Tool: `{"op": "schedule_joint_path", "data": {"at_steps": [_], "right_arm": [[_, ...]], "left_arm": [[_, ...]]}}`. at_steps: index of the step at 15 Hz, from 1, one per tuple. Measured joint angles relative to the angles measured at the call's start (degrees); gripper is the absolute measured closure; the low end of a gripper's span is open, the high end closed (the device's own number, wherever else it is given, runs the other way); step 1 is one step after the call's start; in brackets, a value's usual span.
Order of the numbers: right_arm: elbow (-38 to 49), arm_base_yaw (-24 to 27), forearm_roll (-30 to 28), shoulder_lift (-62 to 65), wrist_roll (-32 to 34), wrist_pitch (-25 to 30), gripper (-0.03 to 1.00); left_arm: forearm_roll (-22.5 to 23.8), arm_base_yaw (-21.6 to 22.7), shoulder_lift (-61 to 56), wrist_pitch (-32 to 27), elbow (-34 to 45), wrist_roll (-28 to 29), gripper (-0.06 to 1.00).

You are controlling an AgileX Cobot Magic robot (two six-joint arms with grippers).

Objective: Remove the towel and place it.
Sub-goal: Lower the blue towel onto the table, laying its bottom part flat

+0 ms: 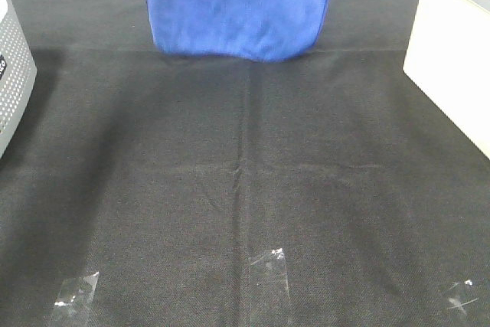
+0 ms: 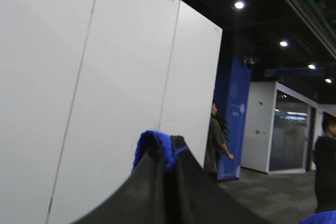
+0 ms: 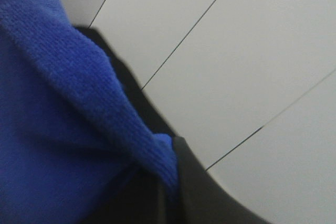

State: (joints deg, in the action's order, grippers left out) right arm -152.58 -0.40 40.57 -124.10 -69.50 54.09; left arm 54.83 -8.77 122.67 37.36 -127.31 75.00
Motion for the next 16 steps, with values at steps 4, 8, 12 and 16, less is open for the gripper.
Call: {"op": "schedule_joint_path", "data": {"at_steps": [4, 8, 12, 16], "right_arm": [[0.11, 0.0, -8.37, 0.11, 5.56, 15.7, 0.96], [4.7, 0.06, -11.8, 2.06, 10.14, 15.81, 0.96], [23.49, 0.06, -13.87, 11.34, 9.57, 15.76, 0.96], [46.18, 0.06, -13.35, 22.29, 5.1, 15.7, 0.96]], "left_arm": [[3.21, -0.4, -3.44, 6.82, 18.11, -0.63, 0.94], [3.44, -0.46, -13.06, 5.96, 35.98, -6.88, 0.94], [4.3, -0.46, -19.02, 5.33, 45.09, -7.73, 0.94], [17.02, -0.52, -23.09, 3.95, 50.76, 5.1, 0.94]]}}
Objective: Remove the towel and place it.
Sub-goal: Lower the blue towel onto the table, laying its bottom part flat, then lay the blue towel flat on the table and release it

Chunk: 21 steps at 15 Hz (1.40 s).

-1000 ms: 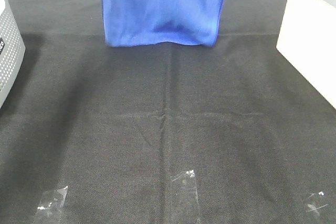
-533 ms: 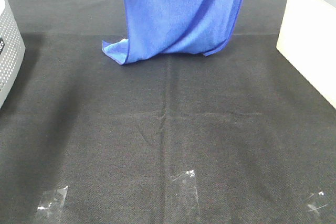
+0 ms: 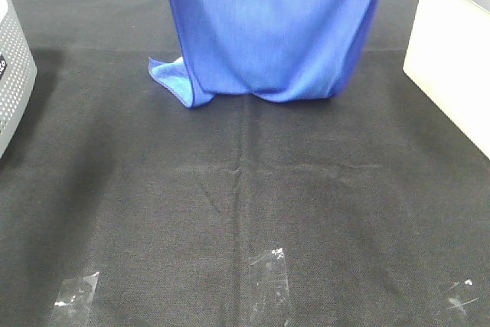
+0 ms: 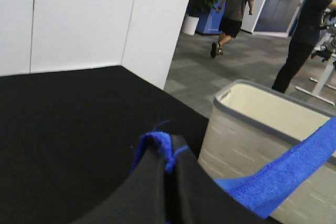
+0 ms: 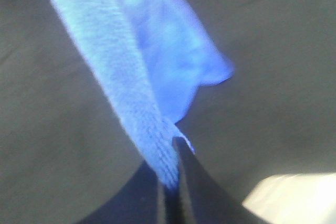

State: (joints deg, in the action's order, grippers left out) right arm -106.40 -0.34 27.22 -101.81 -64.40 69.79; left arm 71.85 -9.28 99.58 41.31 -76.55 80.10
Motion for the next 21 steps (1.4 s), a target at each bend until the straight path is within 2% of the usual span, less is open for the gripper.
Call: {"op": "schedule_joint_path", "data": {"at_steps": [4, 6, 7, 13, 16, 18, 21], "right_arm": [[14.09, 0.0, -0.34, 7.68, -2.23, -0.06, 0.96], [20.11, 0.0, -0.86, 10.03, -2.29, -0.11, 0.96], [22.86, 0.0, -0.86, 11.46, -2.29, -0.17, 0.96], [36.67, -0.46, 1.43, 20.74, -2.29, -0.17, 0.96], [42.34, -6.53, -2.29, 24.01, -2.01, -0.17, 0.96], [45.26, -12.15, -5.79, 25.04, 1.32, -0.17, 0.96], [48.7, -14.73, -10.37, 28.02, 7.73, -0.34, 0.96]], "left_arm": [[18.85, 0.0, -4.93, 0.52, 5.56, 15.76, 0.94], [24.92, -0.06, -7.91, 1.2, 9.8, 21.26, 0.94], [26.3, -0.11, -9.85, 0.97, 12.55, 22.69, 0.94], [26.99, -0.17, -22.8, 0.17, 31.91, 25.61, 0.94], [27.79, -0.17, -28.42, 0.8, 37.24, 31.4, 0.94], [27.96, -0.17, -32.14, 0.52, 41.14, 33.23, 0.94], [27.96, -0.17, -38.22, -0.46, 47.38, 36.04, 0.94]]}}
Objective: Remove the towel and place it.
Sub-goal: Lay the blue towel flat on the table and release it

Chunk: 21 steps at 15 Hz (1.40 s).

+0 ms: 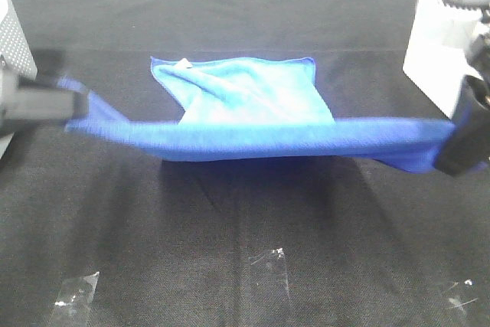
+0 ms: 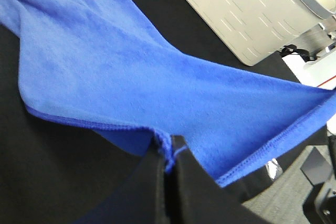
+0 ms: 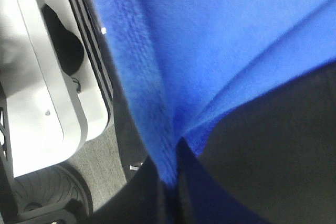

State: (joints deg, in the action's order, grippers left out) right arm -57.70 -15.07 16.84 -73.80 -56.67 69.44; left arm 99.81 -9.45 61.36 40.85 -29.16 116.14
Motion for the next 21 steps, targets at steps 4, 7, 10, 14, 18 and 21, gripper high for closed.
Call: {"op": "schedule_joint_path", "data": {"at_steps": [4, 7, 10, 14, 18, 21], "right_arm": [[5.27, -0.57, -2.52, 10.77, 7.68, -0.46, 0.96], [9.57, -0.57, -0.34, 16.44, 7.91, -0.4, 0.96], [13.75, -0.57, 0.92, 18.11, 7.96, -0.23, 0.96], [17.82, -0.57, 4.87, 18.11, 5.33, 0.0, 0.96], [20.17, -0.57, 5.44, 18.11, 3.95, -0.06, 0.96], [22.92, -0.57, 6.59, 18.11, 1.55, -0.06, 0.96]], "left_arm": [[-0.63, -0.06, -8.71, 4.47, 5.67, 6.19, 0.94], [-0.57, -0.06, -12.66, 6.19, 8.88, 9.68, 0.94], [-0.52, -0.06, -15.18, 8.14, 10.66, 11.23, 0.94], [-0.11, 0.0, -15.24, 9.91, 14.9, 11.86, 0.94], [-0.06, 0.0, -15.24, 12.03, 21.72, 12.95, 0.94], [-0.11, 0.0, -15.24, 12.49, 25.38, 13.24, 0.94]]}}
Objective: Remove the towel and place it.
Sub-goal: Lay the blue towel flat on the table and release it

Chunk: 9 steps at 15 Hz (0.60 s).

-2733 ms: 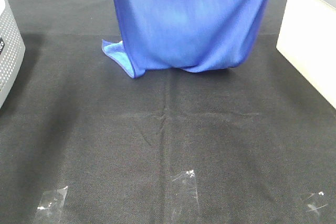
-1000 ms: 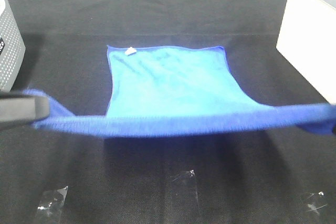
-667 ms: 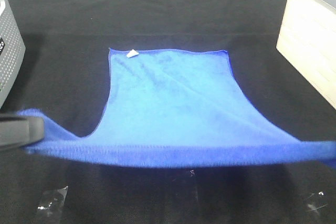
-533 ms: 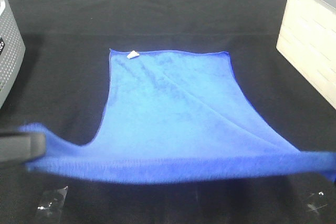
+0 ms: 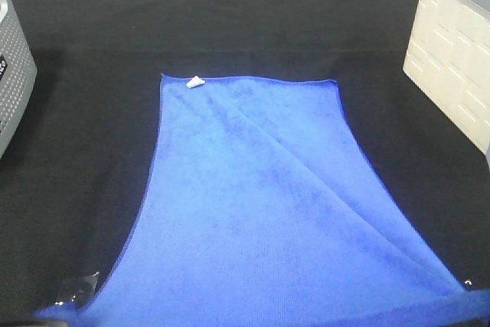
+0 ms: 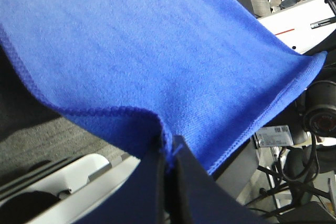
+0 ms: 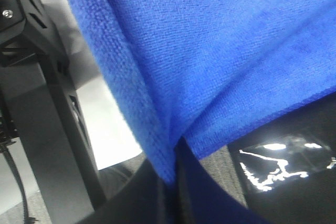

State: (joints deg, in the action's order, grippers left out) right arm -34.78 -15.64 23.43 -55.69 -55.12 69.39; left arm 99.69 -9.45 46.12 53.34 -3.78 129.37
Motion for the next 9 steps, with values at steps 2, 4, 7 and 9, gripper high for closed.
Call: {"op": "schedule_joint_path", "data": {"at_steps": [2, 4, 7, 9], "right_arm": [[2.35, 0.0, 1.32, 0.0, -1.26, 0.0, 0.96], [4.98, 0.0, 2.75, 0.0, -4.24, 0.0, 0.96], [6.42, 0.0, 2.98, 0.0, -7.68, 0.0, 0.96], [6.47, 0.0, 3.04, -0.06, -8.54, 0.0, 0.96]], "left_arm": [[-0.06, 0.0, 0.0, 1.09, 2.58, 0.57, 0.94], [0.0, 0.0, 0.0, 1.38, 3.78, 1.15, 0.94], [0.0, 0.0, 0.0, 1.89, 3.78, 1.83, 0.94], [0.0, 0.0, 0.0, 1.95, 3.9, 3.09, 0.94]]}}
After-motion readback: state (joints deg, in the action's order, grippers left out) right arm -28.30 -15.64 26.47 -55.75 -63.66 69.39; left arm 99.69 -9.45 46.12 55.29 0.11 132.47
